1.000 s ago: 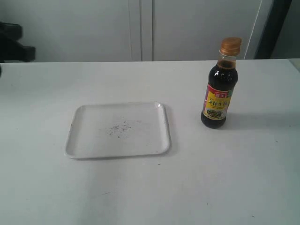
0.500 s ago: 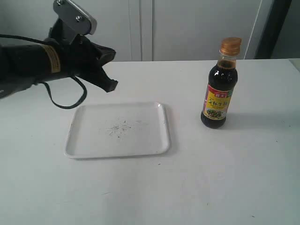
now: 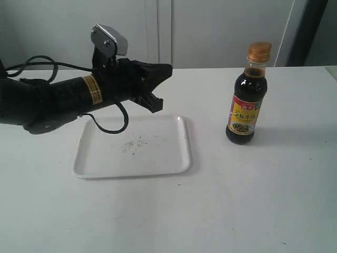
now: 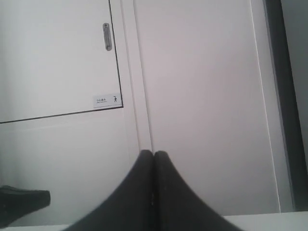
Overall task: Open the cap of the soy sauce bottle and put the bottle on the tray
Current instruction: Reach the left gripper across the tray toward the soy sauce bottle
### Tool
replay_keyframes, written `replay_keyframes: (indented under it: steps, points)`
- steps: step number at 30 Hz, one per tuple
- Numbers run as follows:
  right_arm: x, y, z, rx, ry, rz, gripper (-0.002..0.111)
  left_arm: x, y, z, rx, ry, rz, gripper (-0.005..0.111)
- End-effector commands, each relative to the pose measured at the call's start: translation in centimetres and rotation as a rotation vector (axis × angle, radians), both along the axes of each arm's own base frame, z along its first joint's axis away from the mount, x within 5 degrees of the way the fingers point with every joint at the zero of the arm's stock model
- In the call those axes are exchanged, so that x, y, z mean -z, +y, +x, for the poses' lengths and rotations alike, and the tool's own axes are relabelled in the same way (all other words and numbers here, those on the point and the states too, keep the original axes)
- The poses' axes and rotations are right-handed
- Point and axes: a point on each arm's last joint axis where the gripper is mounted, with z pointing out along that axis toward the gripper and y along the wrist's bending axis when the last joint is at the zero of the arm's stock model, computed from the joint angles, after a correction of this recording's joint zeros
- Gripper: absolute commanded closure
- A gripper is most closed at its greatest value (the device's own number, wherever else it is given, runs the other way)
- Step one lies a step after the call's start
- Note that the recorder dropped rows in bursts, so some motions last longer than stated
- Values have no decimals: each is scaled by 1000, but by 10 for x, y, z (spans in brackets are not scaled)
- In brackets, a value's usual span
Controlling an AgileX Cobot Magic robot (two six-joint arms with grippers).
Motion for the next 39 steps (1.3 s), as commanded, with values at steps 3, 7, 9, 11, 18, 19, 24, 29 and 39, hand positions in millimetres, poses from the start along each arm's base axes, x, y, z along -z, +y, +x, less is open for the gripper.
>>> replay_keyframes:
  steps: [3, 7, 9, 11, 18, 19, 24, 29, 39]
  points:
    - [-27, 1, 2, -6, -41, 12, 108, 7, -21, 6, 115, 13, -42, 74]
    - [-47, 2, 14, -8, -47, 13, 108, 8, -30, 6, 158, 0, -95, 28]
    - [-57, 4, 25, -10, -34, 11, 108, 12, -37, 7, 145, 22, -98, 3]
    - [-66, 6, 39, -10, -5, 7, 108, 17, -45, 7, 124, 55, -82, 2]
    - [-87, 14, 93, -15, 52, 0, 108, 20, -67, -4, 188, -7, -55, 2]
    - [-89, 15, 102, -15, 67, -2, 108, 18, -69, -4, 195, -10, -58, 2]
    - [-89, 21, 141, 5, 171, -94, 108, 5, -79, -3, 283, -1, -70, 2]
    - [-95, 24, 175, 63, 327, -336, 108, 3, -90, 9, 318, -6, -71, 2]
    - [-110, 11, 208, 134, 453, -469, 108, 10, -107, 29, 350, -12, -113, 2]
